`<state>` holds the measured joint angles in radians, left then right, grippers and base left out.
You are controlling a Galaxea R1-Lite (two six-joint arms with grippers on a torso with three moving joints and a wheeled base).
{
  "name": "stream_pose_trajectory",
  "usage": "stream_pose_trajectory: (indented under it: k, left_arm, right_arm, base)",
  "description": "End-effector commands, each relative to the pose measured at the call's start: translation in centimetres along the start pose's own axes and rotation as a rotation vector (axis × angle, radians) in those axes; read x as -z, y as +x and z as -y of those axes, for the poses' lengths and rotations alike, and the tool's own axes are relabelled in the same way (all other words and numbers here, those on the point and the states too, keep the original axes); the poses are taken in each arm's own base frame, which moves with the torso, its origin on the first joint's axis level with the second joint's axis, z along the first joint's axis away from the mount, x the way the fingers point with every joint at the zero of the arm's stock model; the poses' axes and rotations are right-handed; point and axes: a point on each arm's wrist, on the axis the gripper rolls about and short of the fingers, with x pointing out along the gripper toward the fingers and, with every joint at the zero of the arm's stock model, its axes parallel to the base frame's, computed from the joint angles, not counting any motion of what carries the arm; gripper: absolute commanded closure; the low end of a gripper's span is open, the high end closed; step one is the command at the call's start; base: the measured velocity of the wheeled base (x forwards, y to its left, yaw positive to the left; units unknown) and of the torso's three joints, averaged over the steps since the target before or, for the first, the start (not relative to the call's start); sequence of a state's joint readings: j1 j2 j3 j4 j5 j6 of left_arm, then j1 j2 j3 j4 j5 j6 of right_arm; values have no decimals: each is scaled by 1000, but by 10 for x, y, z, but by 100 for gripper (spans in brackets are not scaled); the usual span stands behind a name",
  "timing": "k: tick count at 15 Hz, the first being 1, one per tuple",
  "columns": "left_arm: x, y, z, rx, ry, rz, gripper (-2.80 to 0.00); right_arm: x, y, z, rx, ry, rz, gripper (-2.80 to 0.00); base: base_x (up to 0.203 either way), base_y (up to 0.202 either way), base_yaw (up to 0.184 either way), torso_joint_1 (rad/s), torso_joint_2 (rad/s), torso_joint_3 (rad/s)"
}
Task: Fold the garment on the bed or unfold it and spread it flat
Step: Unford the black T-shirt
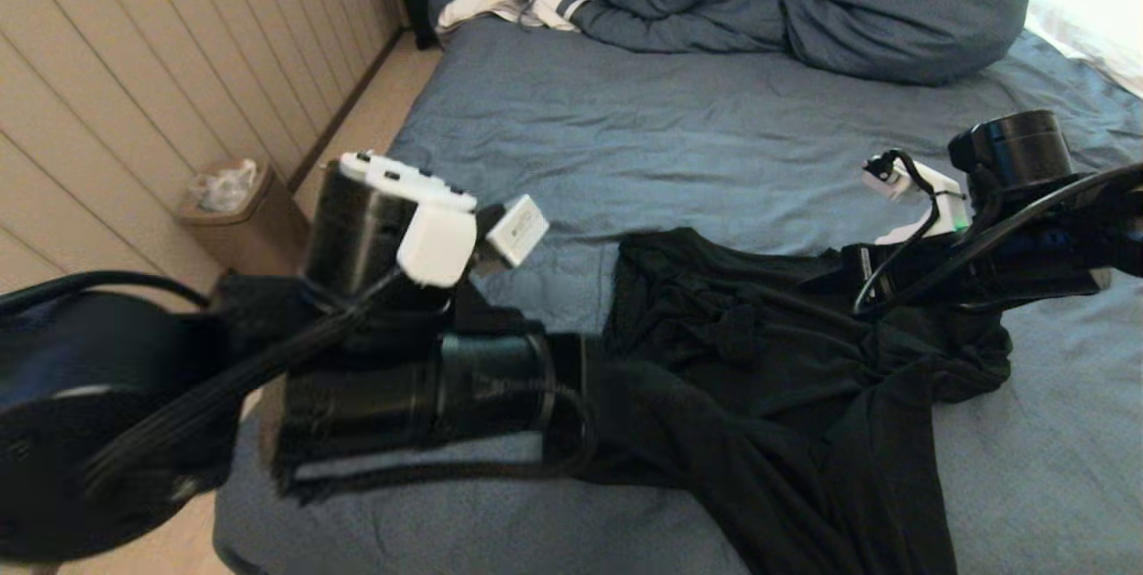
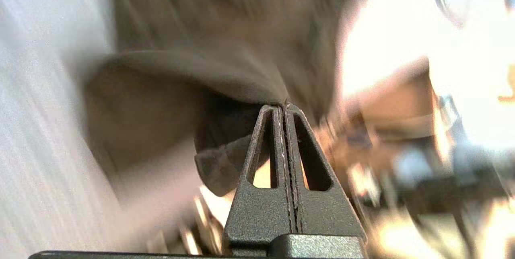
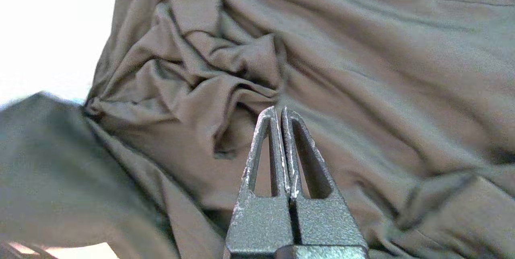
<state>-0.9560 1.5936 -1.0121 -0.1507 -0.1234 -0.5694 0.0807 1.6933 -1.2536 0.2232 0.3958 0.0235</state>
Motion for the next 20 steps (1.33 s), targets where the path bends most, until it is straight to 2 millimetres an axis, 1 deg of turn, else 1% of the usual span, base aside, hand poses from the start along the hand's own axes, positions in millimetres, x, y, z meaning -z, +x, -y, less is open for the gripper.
stream_pose_trajectory:
  k: [1,3,4,5,6,7,9,13,14,17,19,20]
  left_arm:
    - [27,-44,17,77,-20,-47,0]
    - [60,-46,15,65,-58,-161,0]
    - [71,-45,11,44,-65,-197,0]
    - [79,-42,9,28,-71,-229,0]
    - [81,-41,9,26,-73,-235,0]
    - [88,-35,11,26,-64,-273,0]
    - [114,-19,21,25,-26,-392,0]
    - [153,5,34,24,43,-542,0]
    - [154,10,37,32,46,-532,0]
    - [151,12,38,43,39,-493,0]
    - [140,15,32,1,24,-422,0]
    - [130,15,27,-9,11,-379,0]
  right_arm:
    - [-2,-6,0,0,1,15,0]
    - [-2,-7,0,-5,1,17,0]
    - [-2,-8,0,-5,-1,19,0]
    - [-2,-8,0,-5,-1,19,0]
    - [-2,-7,0,-5,-1,19,0]
    - [-3,-7,0,-6,-2,20,0]
    - [-3,-5,1,-5,1,17,0]
    - [-3,0,4,-4,4,6,0]
    - [-2,1,4,-3,5,4,0]
    - [-2,3,4,-4,6,0,0]
    - [-2,3,3,-7,5,-1,0]
    - [-2,2,3,-7,4,0,0]
  base:
    - [0,0,0,0,0,0]
    - [0,0,0,0,0,0]
    - [0,0,0,0,0,0]
    - [0,0,0,0,0,0]
    - [0,0,0,0,0,0]
    - [0,0,0,0,0,0]
    - [0,0,0,0,0,0]
    - [0,0,0,0,0,0]
    - [0,0,0,0,0,0]
    - [0,0,0,0,0,0]
    - [0,0,0,0,0,0]
    - [0,0,0,0,0,0]
